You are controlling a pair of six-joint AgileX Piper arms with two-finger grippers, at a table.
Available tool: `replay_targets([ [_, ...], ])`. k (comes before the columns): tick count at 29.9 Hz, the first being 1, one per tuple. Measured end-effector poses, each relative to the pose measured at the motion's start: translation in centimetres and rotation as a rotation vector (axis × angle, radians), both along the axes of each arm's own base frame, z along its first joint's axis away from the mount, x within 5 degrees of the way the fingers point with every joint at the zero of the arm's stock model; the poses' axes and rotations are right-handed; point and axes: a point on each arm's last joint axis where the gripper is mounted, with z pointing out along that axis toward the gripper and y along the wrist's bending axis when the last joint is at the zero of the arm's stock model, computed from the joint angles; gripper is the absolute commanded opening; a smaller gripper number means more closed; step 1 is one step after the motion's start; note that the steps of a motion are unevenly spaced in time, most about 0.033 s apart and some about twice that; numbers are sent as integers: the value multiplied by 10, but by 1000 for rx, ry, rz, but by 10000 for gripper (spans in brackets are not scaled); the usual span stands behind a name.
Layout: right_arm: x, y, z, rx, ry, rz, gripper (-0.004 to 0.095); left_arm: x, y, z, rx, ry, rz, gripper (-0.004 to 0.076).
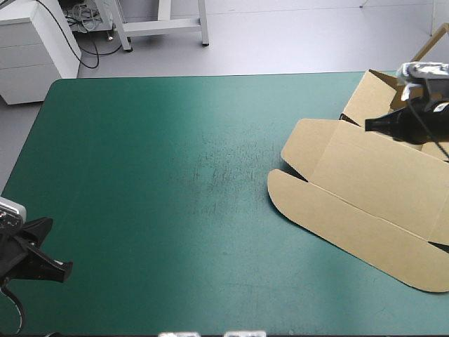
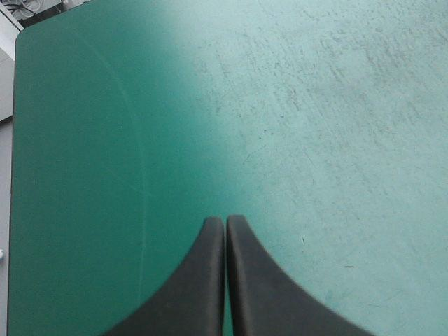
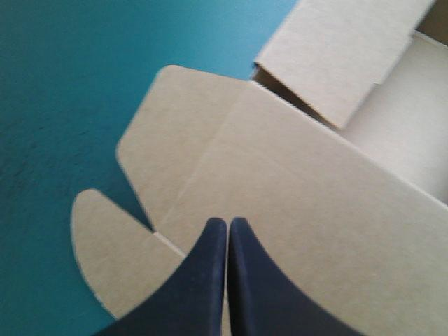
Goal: Fold the box
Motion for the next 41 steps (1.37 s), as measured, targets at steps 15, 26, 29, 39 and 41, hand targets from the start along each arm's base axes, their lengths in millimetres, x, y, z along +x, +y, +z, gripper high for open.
replay_targets([
  [15, -160, 52, -32, -47, -391, 224, -14, -33, 7, -35, -121, -84, -57, -10],
  [26, -208, 40, -83, -44, -582, 149, -14, -45, 11, -99, -171, -206, -90, -10],
  [29, -218, 37, -94, -40, -602, 126, -14, -46, 11, -111, -175, -220, -93, -10],
  [39, -268, 25, -113, -74, -675, 68, -13, -47, 11, -138, -176, -222, -97, -10],
  [41, -274, 23, -115, -77, -688, 63, -13, -46, 11, -140, -176, -225, -98, -10],
])
